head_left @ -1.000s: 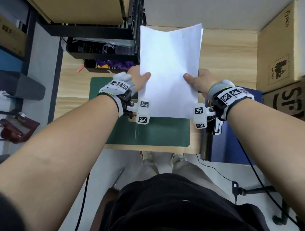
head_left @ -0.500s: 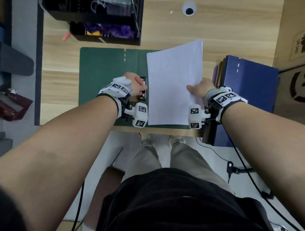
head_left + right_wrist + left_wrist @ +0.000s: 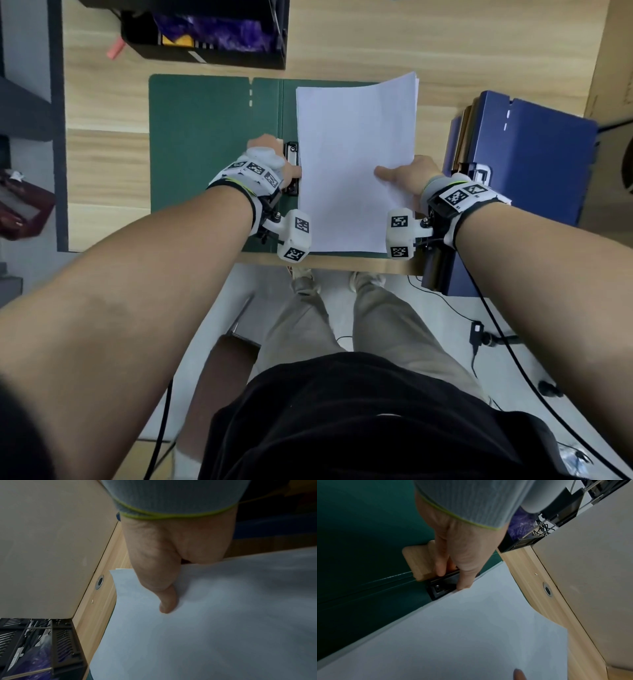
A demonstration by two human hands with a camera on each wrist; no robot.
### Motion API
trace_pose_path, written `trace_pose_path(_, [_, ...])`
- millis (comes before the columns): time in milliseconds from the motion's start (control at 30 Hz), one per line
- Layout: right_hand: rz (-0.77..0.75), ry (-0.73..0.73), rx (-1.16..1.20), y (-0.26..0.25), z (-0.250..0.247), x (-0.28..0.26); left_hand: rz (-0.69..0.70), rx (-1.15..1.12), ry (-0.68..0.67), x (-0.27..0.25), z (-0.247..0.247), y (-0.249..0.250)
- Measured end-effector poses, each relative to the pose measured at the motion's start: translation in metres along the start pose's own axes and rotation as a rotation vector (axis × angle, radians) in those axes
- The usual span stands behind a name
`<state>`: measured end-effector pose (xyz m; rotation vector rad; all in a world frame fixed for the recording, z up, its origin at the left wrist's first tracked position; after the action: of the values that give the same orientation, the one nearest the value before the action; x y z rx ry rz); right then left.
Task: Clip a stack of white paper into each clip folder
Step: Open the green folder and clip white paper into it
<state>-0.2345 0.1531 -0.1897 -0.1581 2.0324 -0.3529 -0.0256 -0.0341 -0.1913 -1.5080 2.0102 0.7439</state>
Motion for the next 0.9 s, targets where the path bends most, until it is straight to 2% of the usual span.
trace_pose_path(300, [0.009, 0.0, -0.047, 0.002, 0.0, 0.005, -0.015, 0.012, -0.008, -0.003, -0.004, 0.004])
trace_pose_path(433, [-0.001, -0.012, -0.05, 0.003, 0.001, 0.009, -0.021, -0.062, -0.041, -0.004, -0.007, -0.007])
trace_pose_path(667, [0.043, 0.0, -0.017, 0.005, -0.005, 0.009, -0.064, -0.318, -0.057, -0.005, -0.01, -0.015])
trace_pose_path(767, [0.008, 0.007, 0.061, 0.001, 0.003, 0.012, -0.071, -0.35, -0.094, -0.007, -0.008, -0.017])
trace_pose_path(900, [-0.03, 0.043, 0.026, -0.003, 0.008, 0.015, -0.073, -0.376, -0.147, 0.003, 0.001, -0.023])
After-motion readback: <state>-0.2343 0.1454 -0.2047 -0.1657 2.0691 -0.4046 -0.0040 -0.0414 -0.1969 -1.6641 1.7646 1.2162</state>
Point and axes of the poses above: each hand's wrist, its own x-axis towards the middle knuckle, its own z-axis out of the palm, y = z × x, the point moved 8 cm from there along x, towards the middle knuckle
